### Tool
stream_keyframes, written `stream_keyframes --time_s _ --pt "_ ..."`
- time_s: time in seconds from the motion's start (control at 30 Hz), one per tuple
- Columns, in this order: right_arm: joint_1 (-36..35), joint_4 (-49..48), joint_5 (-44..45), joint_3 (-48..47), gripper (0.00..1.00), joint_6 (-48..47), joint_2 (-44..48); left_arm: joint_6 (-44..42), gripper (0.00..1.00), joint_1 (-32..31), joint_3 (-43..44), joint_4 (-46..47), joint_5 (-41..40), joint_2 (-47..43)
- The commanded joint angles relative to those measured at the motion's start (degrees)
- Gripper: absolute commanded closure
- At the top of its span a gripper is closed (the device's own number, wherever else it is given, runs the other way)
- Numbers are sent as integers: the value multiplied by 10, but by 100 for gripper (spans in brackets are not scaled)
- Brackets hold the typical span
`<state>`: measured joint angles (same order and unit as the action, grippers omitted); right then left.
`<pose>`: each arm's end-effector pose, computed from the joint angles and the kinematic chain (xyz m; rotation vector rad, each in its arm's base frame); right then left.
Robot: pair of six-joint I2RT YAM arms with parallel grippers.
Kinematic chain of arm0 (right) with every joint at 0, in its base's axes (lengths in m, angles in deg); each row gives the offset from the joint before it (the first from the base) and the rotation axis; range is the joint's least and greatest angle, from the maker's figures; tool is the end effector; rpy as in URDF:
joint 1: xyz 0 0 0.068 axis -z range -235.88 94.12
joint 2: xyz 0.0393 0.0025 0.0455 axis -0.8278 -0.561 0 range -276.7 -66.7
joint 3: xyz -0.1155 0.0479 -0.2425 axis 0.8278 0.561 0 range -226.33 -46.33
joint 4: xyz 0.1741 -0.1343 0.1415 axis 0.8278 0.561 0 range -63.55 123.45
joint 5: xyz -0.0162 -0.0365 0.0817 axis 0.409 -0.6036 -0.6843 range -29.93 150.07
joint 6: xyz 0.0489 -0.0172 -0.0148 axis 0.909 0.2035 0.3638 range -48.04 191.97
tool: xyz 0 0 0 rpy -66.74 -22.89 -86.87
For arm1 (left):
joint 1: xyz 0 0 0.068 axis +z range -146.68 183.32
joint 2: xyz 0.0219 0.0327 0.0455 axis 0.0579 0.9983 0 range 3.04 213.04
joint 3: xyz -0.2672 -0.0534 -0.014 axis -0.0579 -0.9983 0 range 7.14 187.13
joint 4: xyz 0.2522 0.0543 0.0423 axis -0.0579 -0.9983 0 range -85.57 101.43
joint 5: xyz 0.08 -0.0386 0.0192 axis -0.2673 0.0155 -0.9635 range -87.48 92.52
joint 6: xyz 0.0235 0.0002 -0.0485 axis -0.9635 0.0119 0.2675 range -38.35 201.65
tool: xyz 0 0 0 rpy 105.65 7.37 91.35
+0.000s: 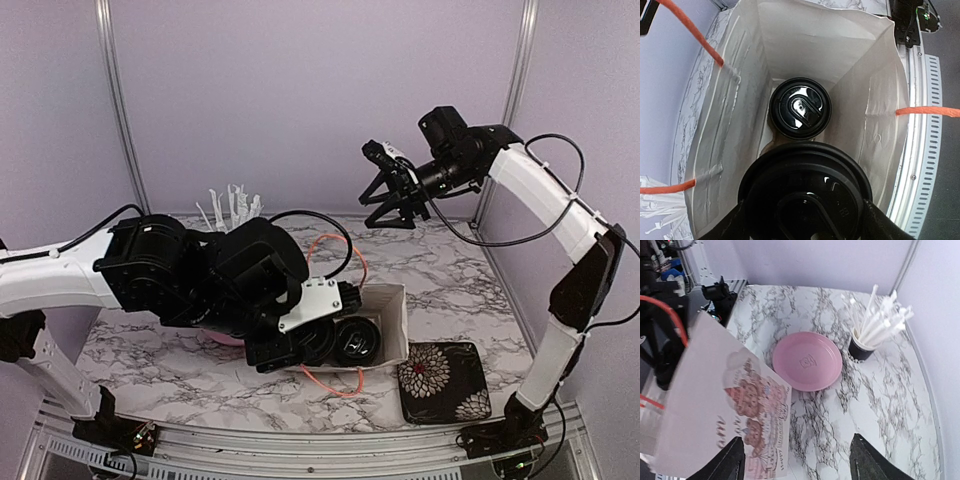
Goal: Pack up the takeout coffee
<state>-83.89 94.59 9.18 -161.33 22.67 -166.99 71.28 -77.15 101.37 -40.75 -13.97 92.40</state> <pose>0.2928 0.1872 0.4160 -1.6569 1.5136 0.9015 0.0645 -0.3231 0.3786 1.5894 1.7540 -0.2501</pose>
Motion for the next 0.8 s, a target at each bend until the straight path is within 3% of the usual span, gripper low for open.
stream_keyframes --time_s 0.0,0.27,0.77 --pt "2 -126 86 41 35 92 -66 54 50 -43 -21 -11 -39 -6" --pt "-4 -170 95 37 44 143 -181 78 50 -107 -71 3 -158 -9" --pt "-68 -158 169 12 46 158 -305 4 48 -122 -141 78 -207 -32"
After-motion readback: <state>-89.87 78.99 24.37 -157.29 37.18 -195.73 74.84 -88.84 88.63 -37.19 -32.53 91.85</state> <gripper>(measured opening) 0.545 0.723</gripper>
